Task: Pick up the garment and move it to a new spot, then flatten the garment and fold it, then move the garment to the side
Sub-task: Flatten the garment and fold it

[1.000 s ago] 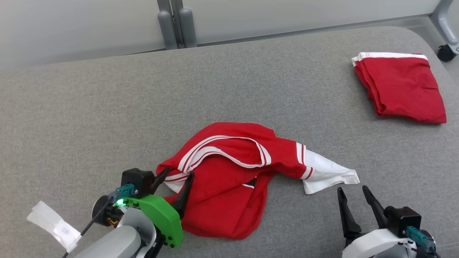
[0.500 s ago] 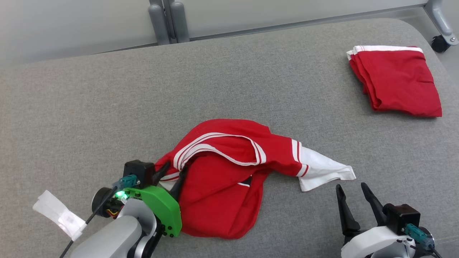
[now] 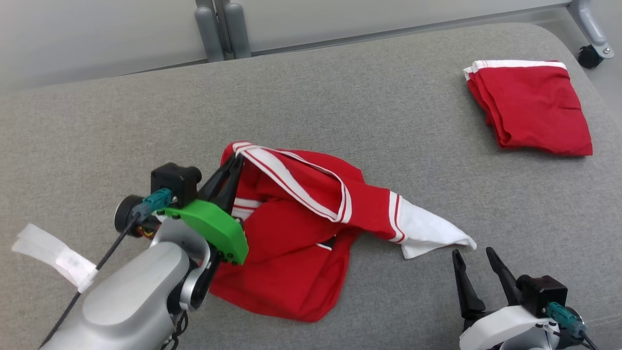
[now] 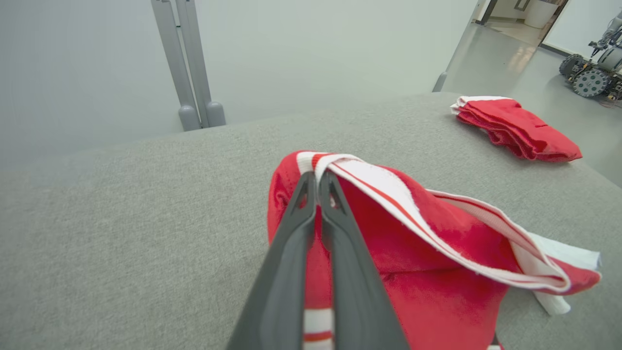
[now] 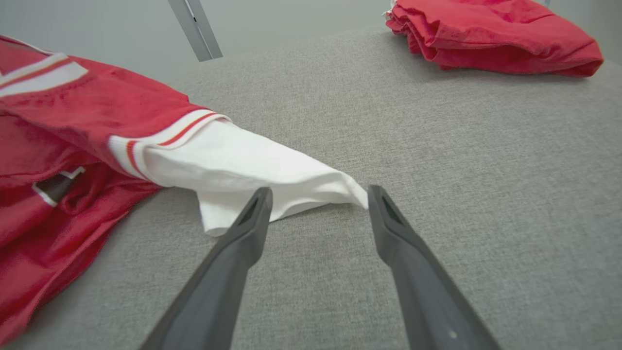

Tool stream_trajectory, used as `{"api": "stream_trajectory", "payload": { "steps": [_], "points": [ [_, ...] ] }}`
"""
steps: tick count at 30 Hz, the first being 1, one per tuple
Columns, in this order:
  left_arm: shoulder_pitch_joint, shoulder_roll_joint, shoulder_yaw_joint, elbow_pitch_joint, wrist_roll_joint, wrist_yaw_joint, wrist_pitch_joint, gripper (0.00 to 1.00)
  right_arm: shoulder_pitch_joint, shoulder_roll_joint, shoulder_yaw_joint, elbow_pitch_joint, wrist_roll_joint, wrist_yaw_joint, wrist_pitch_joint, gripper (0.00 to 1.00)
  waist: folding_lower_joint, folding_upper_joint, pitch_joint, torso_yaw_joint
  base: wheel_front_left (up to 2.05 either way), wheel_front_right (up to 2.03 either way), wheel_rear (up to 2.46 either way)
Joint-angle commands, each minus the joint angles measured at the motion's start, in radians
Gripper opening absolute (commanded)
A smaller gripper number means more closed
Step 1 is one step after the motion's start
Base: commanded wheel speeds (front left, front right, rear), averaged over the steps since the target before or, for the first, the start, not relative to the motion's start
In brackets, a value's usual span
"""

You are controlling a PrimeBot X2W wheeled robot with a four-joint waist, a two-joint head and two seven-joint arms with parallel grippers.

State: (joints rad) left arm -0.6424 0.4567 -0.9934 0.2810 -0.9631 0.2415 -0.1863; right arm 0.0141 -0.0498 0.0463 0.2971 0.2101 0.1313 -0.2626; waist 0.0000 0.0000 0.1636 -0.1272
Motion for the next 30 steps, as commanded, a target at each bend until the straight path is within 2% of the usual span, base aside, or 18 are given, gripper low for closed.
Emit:
{"api": "stream_trajectory", "payload": {
  "steps": [1,6,12,16,20,21,22,23,24,25,30],
  "points": [
    [-0.031,0.013,0.014,-0.028,0.015,0.015,0.001,0.0,-0.01,-0.002,0.002,0.003,0.008,-0.001,-0.003,1.0,0.0,0.0,-0.002,-0.008,0.0,0.0,0.0],
    [-0.128,0.041,0.022,-0.117,0.049,0.057,0.067,0.0,-0.014,-0.002,0.018,0.008,0.021,-0.001,-0.003,1.0,0.0,0.0,0.004,-0.04,0.0,0.0,0.0],
    [-0.259,0.053,0.048,-0.108,0.077,0.096,0.133,0.0,-0.033,-0.001,0.036,0.015,0.047,-0.001,-0.003,1.0,0.0,0.0,0.028,-0.107,0.0,0.0,0.0],
    [-0.323,0.011,0.033,-0.011,0.087,0.062,0.154,0.0,-0.044,-0.001,0.053,0.023,0.061,-0.001,-0.003,1.0,0.0,0.0,0.051,-0.152,0.0,0.0,0.0],
    [-0.354,-0.085,0.018,0.111,0.063,0.029,0.156,0.0,-0.043,-0.001,0.065,0.033,0.074,-0.001,-0.003,1.0,0.0,0.0,0.059,-0.195,0.0,0.0,0.0],
    [-0.36,-0.109,0.019,0.141,0.058,0.024,0.148,0.07,-0.043,-0.001,0.07,0.034,0.078,-0.001,-0.003,1.0,0.0,0.0,0.061,-0.203,0.0,0.0,0.0],
    [-0.366,-0.136,0.018,0.176,0.057,0.021,0.138,0.35,-0.045,-0.001,0.075,0.036,0.083,-0.001,-0.003,1.0,0.0,0.0,0.064,-0.215,0.0,0.0,0.0],
    [-0.367,-0.164,0.019,0.204,0.049,0.011,0.13,0.49,-0.046,-0.001,0.076,0.036,0.087,-0.001,-0.003,1.0,0.0,0.0,0.066,-0.222,0.0,0.0,0.0],
    [-0.366,-0.197,0.02,0.239,0.041,0.0,0.12,0.85,-0.048,-0.001,0.079,0.037,0.092,-0.001,-0.003,1.0,0.0,0.0,0.068,-0.23,0.0,0.0,0.0],
    [-0.37,-0.219,0.011,0.269,0.042,-0.012,0.118,1.0,-0.049,-0.001,0.081,0.037,0.096,-0.001,-0.003,1.0,0.0,0.0,0.07,-0.234,0.0,0.0,0.0],
    [-0.39,-0.296,-0.004,0.385,0.033,-0.078,0.089,1.0,-0.048,-0.002,0.08,0.041,0.118,-0.001,-0.003,1.0,0.0,0.0,0.068,-0.254,0.0,0.0,0.0]
  ]
}}
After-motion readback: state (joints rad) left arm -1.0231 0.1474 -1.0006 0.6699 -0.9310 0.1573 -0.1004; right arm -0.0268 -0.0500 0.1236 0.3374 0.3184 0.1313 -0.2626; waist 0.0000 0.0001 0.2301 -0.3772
